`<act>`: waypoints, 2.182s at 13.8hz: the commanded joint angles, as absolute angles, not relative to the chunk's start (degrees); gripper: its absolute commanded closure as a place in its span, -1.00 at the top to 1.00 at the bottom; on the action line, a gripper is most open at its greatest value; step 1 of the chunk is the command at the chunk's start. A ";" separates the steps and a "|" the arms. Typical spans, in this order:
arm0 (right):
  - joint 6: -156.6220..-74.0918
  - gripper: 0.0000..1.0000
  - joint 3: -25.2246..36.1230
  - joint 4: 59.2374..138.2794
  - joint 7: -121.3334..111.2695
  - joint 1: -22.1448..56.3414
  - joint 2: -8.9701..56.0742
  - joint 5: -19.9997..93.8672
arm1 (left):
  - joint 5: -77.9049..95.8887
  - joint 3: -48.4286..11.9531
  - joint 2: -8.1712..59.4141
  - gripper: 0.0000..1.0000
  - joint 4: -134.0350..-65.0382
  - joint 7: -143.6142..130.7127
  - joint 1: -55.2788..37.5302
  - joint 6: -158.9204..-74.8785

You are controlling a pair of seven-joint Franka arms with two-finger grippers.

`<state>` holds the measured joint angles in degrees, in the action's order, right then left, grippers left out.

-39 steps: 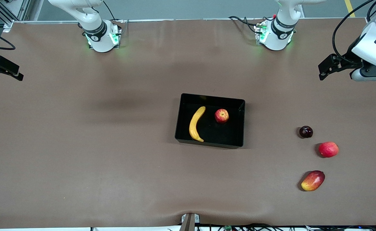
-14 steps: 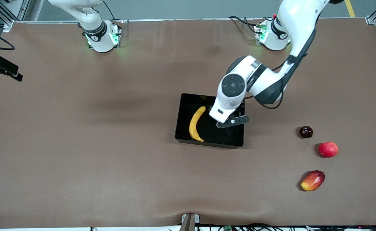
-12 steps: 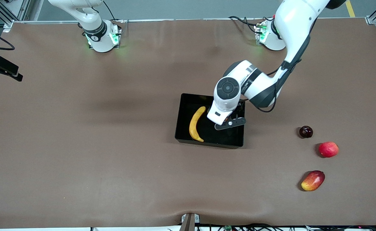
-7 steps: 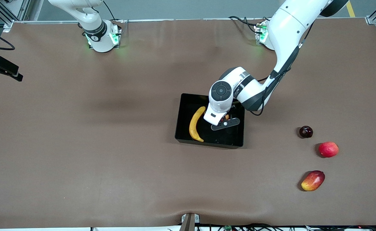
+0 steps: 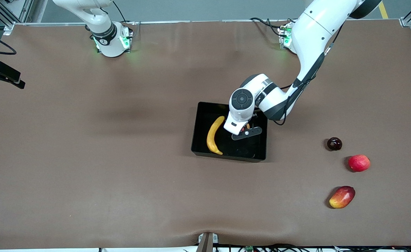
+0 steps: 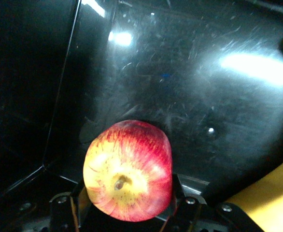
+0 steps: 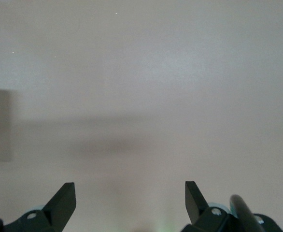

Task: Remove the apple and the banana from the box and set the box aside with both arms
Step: 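Lower the left gripper and grasp the red-yellow apple in the box, then carry the apple out of the box and set it beside the plum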

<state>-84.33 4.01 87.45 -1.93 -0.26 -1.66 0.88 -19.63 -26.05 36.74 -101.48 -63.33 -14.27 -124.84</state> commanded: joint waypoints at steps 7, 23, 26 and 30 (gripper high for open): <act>-84.20 1.00 3.87 86.75 -2.29 -0.35 -1.58 0.88 | -19.95 -26.80 26.03 -1.00 -89.13 -58.13 -10.21 -106.28; -84.20 1.00 3.87 86.75 -2.29 -0.53 -1.50 0.88 | -24.41 -26.19 35.13 -1.00 -93.43 -19.96 20.56 -124.34; -84.29 1.00 3.87 86.75 -2.29 -0.53 -1.58 0.88 | -30.49 -26.02 39.98 -1.00 -92.90 -19.95 21.09 -128.83; -84.20 1.00 3.87 86.75 -2.29 -0.53 -1.49 0.88 | -32.17 -26.02 42.97 -1.00 -92.81 -19.95 22.32 -130.52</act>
<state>-84.43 4.02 87.42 -1.93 -0.27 -1.64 0.88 -30.61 -25.36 42.18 -93.61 -20.24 21.77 -130.30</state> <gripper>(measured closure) 0.000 0.335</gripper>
